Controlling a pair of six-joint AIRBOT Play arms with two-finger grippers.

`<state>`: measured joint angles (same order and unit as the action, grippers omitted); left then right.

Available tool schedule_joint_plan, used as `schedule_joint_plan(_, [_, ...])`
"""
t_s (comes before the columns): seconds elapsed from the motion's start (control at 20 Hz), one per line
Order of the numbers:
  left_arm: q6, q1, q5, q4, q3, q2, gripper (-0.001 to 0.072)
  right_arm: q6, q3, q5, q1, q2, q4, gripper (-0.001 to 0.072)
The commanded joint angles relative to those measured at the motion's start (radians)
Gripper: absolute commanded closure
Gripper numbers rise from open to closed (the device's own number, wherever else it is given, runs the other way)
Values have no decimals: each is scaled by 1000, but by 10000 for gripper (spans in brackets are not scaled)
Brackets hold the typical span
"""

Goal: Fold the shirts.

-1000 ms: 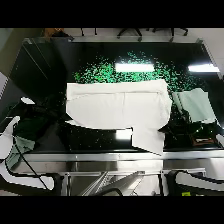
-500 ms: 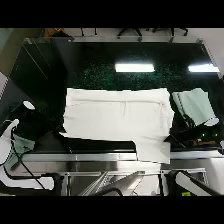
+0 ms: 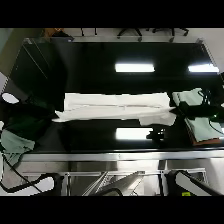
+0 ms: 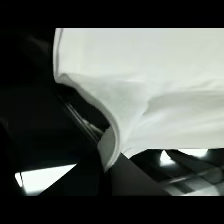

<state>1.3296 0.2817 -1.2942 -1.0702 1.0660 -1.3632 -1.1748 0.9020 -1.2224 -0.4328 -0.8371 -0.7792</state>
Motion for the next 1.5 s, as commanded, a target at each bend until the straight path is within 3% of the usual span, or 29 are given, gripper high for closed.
schedule_joint_plan(0.0, [-23, -8, 42, 98, 152, -80, 690, 84, 136, 135, 83, -169, 103, 697])
schedule_joint_plan(0.15, [-34, -55, 77, 104, 279, -228, 689, 106, 196, 264, 143, -307, 103, 696])
schedule_joint_plan(0.4, [-47, -141, 143, 102, 482, -455, 689, 131, 257, 335, 148, -473, 103, 691])
schedule_joint_plan(0.45, [-46, -144, 129, 102, 521, -496, 688, 154, 261, 335, 148, -486, 102, 617])
schedule_joint_plan(0.5, [-39, -144, 114, 103, 547, -520, 686, 159, 267, 331, 143, -487, 93, 482])
schedule_joint_plan(0.55, [-37, -144, 96, 103, 575, -539, 620, 158, 283, 305, 129, -479, 60, 426])
schedule_joint_plan(0.6, [-35, -144, 77, 103, 601, -551, 252, 157, 301, 264, 108, -467, 17, 314])
schedule_joint_plan(0.65, [-19, -142, 61, 102, 626, -557, 4, 145, 316, 225, 86, -452, -24, 164])
schedule_joint_plan(0.7, [-19, -138, 42, 104, 647, -558, 1, 138, 319, 198, 61, -435, -53, 52])
schedule_joint_plan(0.9, [-14, -139, -41, 102, 757, -557, 1, 128, 311, 84, -5, -455, -85, 49])
schedule_joint_plan(1.4, [96, -93, -172, 106, 875, -557, 2, 185, 311, 76, 40, -622, 33, 52])
schedule_joint_plan(1.45, [97, -97, -188, 106, 875, -557, 2, 185, 311, 92, 54, -634, 36, 107])
